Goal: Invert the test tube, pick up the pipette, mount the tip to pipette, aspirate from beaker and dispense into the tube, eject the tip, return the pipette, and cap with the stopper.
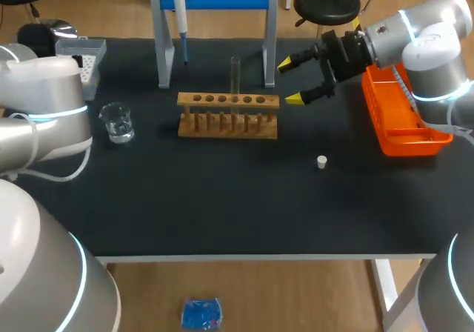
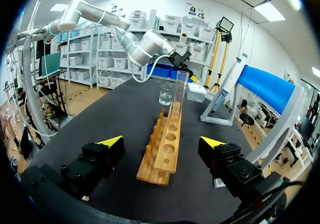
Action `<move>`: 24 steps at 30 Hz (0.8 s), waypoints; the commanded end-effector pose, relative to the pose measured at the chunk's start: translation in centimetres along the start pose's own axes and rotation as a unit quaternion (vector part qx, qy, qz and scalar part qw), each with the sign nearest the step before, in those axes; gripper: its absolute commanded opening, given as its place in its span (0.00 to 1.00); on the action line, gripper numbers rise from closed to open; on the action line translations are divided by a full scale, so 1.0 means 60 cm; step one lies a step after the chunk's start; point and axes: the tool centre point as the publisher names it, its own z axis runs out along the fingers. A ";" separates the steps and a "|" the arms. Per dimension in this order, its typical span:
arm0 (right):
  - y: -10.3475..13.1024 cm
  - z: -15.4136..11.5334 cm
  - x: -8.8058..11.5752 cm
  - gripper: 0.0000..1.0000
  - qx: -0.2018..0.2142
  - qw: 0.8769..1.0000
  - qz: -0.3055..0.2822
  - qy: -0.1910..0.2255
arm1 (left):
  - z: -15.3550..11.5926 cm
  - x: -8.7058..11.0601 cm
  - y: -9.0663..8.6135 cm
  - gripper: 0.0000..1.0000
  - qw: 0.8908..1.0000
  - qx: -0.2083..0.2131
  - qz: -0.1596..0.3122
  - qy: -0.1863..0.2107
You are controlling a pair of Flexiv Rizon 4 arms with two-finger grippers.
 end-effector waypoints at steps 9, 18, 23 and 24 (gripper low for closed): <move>0.001 -0.001 -0.001 1.00 0.001 1.000 0.000 0.001 | 0.028 -0.015 -0.011 0.51 1.000 -0.011 0.002 -0.004; 0.001 -0.001 -0.001 1.00 0.001 1.000 0.000 0.001 | 0.046 -0.016 -0.009 0.53 1.000 -0.017 0.003 0.001; 0.001 -0.001 -0.001 1.00 0.001 1.000 0.000 0.001 | 0.052 -0.017 -0.006 0.51 1.000 -0.022 0.002 0.002; 0.001 -0.001 -0.001 1.00 0.001 1.000 0.000 0.001 | 0.053 -0.018 -0.006 0.50 1.000 -0.022 0.002 0.001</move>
